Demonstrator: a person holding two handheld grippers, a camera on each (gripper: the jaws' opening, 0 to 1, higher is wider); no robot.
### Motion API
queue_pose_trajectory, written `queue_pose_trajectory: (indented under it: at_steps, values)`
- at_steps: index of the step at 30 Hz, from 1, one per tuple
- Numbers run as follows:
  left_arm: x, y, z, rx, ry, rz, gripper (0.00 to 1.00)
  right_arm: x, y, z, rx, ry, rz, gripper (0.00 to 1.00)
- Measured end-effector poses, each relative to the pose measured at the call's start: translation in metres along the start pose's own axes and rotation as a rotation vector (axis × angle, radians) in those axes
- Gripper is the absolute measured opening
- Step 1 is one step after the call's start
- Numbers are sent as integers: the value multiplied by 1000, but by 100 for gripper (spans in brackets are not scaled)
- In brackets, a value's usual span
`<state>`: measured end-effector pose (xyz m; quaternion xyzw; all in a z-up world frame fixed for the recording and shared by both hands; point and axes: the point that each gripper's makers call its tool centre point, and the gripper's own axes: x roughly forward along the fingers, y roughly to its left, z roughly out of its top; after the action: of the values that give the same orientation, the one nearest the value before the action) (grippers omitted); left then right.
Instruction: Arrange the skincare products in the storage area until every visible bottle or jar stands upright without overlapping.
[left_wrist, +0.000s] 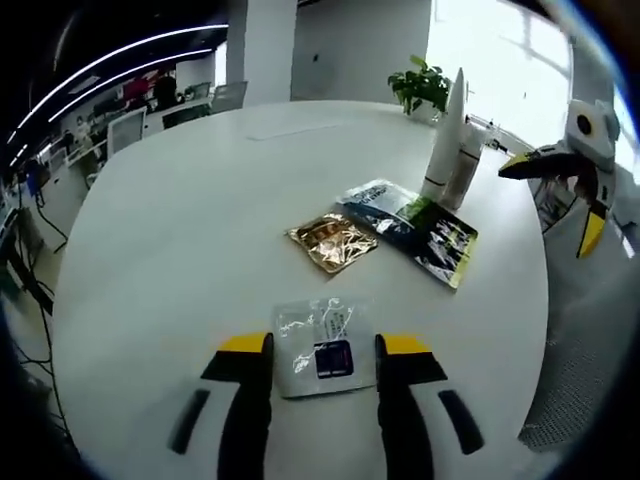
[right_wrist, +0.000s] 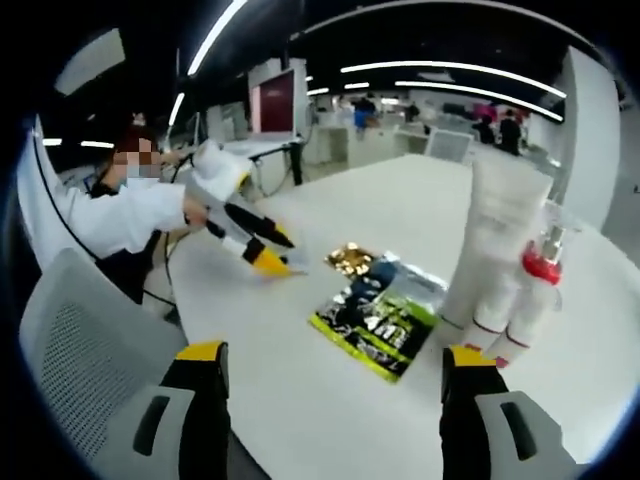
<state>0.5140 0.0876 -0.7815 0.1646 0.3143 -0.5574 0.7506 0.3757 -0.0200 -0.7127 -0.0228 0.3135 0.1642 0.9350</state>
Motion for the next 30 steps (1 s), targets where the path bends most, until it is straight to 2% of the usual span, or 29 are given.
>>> queue_pose_trajectory:
  at_steps: [6, 15, 23, 27, 30]
  values:
    - [0, -13, 2, -10, -17, -42, 37, 10, 8, 10, 29, -18, 40, 70]
    - [-3, -22, 16, -8, -64, -67, 37, 29, 18, 26, 74, -48, 79, 58]
    - [-6, -38, 28, 17, -98, -101, 37, 41, 17, 38, 186, -76, 86, 42]
    - [-9, -45, 36, 34, -115, -113, 37, 46, 18, 41, 246, -72, 99, 41]
    - [-11, -53, 44, 45, -136, -127, 37, 49, 20, 41, 259, -75, 106, 38]
